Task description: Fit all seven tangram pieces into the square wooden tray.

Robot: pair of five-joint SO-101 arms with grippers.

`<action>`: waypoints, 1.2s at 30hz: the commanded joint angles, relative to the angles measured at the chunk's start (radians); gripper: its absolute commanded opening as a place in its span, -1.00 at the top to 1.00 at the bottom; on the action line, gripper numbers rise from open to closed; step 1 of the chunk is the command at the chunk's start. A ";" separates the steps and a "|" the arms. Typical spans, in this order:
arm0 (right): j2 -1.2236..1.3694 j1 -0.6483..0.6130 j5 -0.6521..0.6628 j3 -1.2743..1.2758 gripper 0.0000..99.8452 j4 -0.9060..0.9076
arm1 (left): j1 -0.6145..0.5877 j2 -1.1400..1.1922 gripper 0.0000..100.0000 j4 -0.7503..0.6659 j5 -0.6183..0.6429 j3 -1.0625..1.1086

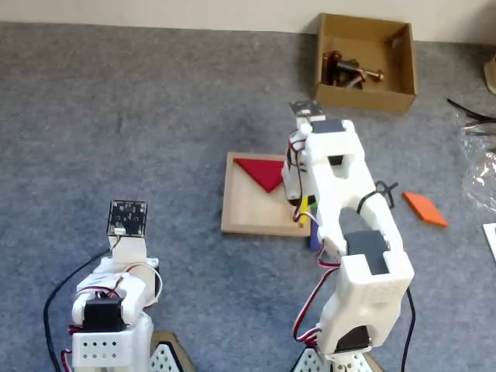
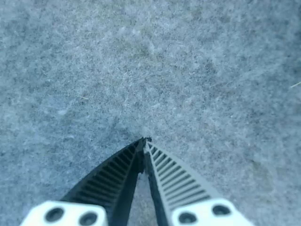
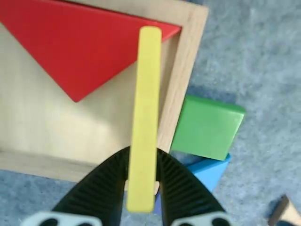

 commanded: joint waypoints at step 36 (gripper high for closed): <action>-0.061 -0.058 -0.034 -0.050 0.84 0.065 | -0.013 -0.005 0.99 0.008 -0.008 0.022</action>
